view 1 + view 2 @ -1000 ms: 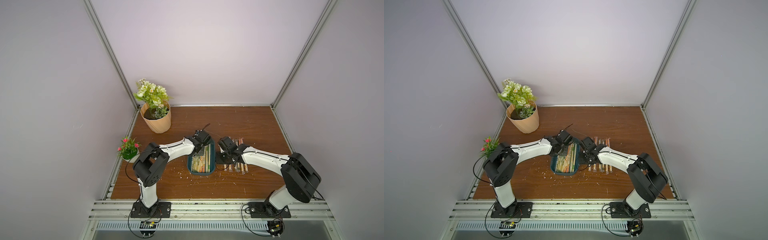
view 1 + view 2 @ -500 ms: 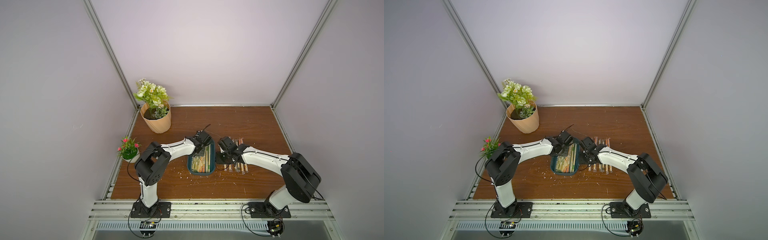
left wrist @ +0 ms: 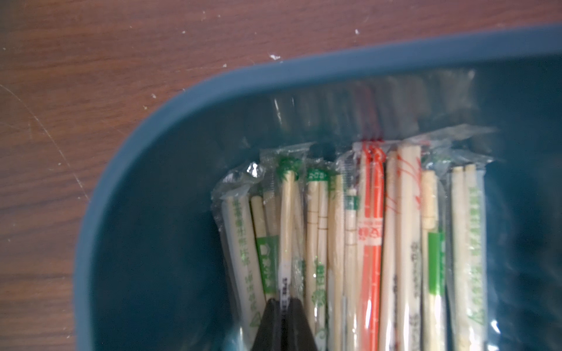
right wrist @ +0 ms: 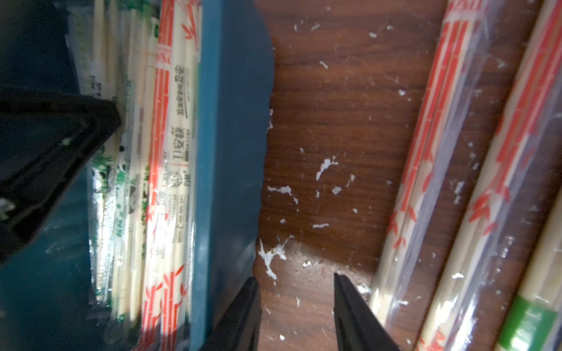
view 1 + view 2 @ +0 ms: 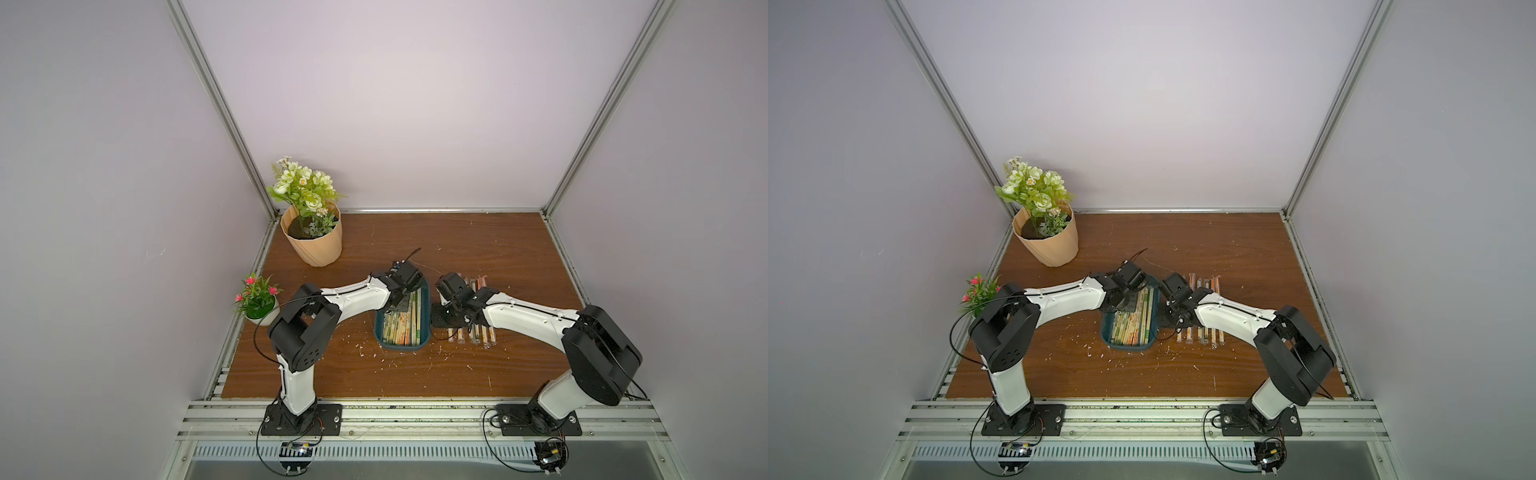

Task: Take the paired disposable chopsticks out of the storage box
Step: Pick up the paired disposable chopsticks from the storage box, then place the paired disposable chopsticks at the center of the board.

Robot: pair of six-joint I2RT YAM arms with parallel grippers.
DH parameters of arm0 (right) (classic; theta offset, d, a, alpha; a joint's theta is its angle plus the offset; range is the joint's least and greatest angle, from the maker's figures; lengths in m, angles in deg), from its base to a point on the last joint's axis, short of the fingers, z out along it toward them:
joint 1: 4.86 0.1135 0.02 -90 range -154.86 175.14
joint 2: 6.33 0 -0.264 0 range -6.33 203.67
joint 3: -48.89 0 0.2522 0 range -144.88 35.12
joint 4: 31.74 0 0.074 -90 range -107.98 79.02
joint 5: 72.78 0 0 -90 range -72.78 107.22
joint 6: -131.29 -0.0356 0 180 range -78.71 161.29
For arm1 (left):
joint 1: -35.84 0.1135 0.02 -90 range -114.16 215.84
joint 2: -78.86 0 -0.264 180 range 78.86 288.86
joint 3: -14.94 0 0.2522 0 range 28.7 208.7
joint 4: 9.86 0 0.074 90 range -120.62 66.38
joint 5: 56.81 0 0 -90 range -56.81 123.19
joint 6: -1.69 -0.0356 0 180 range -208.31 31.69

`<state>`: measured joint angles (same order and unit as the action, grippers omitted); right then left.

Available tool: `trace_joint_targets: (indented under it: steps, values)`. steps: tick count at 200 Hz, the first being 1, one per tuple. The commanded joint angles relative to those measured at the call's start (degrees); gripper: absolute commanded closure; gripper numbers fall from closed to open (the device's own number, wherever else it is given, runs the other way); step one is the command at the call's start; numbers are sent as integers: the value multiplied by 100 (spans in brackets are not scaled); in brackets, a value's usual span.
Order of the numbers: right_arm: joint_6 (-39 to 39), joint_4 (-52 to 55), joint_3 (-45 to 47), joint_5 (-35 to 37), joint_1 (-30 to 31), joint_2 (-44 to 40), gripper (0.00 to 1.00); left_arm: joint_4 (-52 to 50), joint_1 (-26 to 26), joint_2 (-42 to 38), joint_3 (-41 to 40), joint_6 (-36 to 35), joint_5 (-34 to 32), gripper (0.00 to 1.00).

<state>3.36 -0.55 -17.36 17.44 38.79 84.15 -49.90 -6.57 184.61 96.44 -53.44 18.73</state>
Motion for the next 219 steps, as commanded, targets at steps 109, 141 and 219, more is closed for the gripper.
trace_joint_targets:
  steps: [109, 141, 219]
  values:
    - [67, 159, -267, 187, -32, -127, 56, -704, 7, -859, 579, 60, -831, 100]
    - [126, 242, -315, 290, -60, -184, 56, -747, 315, -1215, 463, 7, -866, 100]
    - [260, 436, -413, 427, -314, -390, 55, -340, 1125, -1837, -626, -108, -826, 100]
